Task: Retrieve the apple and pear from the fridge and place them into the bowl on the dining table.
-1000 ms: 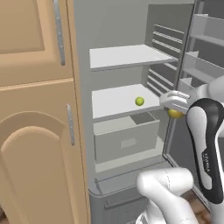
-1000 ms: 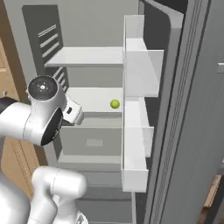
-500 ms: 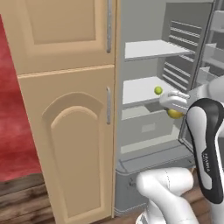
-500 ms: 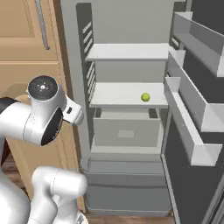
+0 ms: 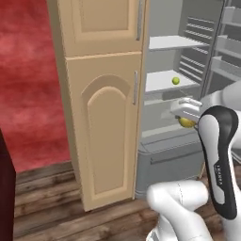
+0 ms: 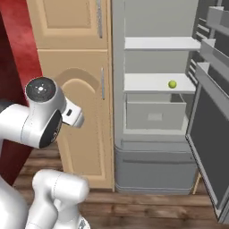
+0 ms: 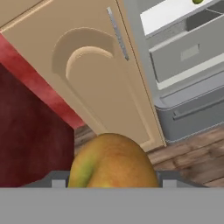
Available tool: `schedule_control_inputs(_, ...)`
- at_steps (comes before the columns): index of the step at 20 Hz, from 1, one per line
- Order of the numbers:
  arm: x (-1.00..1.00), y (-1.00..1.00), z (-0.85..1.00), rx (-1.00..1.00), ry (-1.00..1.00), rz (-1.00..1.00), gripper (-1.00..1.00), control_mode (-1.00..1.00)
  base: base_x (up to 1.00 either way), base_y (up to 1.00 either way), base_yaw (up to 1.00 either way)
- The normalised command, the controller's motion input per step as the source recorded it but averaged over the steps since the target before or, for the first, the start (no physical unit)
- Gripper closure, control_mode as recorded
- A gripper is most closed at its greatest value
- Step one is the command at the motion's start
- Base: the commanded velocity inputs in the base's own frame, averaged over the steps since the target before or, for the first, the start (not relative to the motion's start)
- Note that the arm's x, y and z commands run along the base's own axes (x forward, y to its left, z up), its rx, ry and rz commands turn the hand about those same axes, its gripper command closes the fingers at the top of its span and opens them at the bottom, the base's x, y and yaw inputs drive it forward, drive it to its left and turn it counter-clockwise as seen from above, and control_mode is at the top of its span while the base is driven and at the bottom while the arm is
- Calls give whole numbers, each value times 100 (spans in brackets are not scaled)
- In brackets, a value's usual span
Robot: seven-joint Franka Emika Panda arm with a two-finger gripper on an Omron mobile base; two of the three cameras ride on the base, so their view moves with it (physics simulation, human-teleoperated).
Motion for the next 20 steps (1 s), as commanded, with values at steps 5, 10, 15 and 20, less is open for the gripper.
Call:
schedule_control_inputs(5, 0, 0, 0, 0, 0, 0, 100, 100, -100, 10, 0)
schedule_control_inputs(10, 0, 0, 0, 0, 0, 0, 100, 100, -100, 0, 0)
schedule_control_inputs(15, 0, 0, 0, 0, 0, 0, 100, 100, -100, 0, 0)
schedule_control_inputs(20, 0, 0, 0, 0, 0, 0, 100, 100, -98, 0, 0)
